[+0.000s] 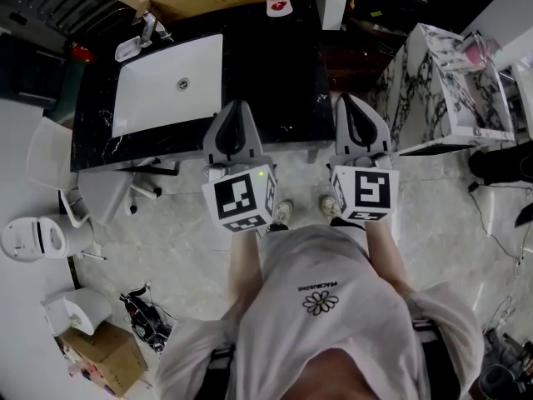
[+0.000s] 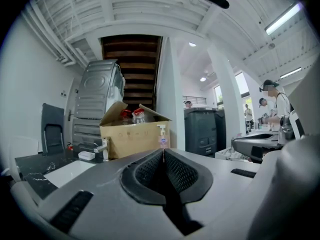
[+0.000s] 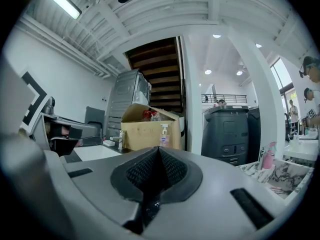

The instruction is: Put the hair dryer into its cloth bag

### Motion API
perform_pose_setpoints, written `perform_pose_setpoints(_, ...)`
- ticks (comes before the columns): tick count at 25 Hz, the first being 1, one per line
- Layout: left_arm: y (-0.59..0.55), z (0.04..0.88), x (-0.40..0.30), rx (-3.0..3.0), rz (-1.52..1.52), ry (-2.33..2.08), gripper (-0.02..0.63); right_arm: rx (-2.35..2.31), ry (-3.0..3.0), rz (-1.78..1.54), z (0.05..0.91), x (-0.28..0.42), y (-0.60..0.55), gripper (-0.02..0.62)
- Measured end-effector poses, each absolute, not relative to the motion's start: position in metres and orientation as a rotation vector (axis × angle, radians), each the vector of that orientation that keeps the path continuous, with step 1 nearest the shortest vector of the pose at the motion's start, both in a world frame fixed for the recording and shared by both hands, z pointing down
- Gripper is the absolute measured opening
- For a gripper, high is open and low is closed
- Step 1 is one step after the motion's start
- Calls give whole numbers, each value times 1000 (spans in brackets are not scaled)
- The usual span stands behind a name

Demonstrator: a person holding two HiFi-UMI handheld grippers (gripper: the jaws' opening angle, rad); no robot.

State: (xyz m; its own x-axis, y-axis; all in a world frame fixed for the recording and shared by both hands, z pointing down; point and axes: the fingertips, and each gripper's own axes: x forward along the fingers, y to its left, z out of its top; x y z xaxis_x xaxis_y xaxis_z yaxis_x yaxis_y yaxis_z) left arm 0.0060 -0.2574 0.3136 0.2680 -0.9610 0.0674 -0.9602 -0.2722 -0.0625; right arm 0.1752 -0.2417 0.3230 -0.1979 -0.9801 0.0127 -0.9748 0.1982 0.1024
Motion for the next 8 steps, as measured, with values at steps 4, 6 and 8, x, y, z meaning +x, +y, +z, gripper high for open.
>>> perform_pose_setpoints(4, -255, 317, 5, -2494, -159, 1894, 18, 1922, -2381, -126, 323, 172, -240, 12)
perform_pose_setpoints(6, -253, 317, 5, -2495, -155, 1895, 18, 1914, -2380, -135, 323, 171, -239, 12)
perform_pose_setpoints(8, -252, 316, 5, -2495, -148, 1897, 18, 1913, -2375, -132, 324, 170, -237, 12)
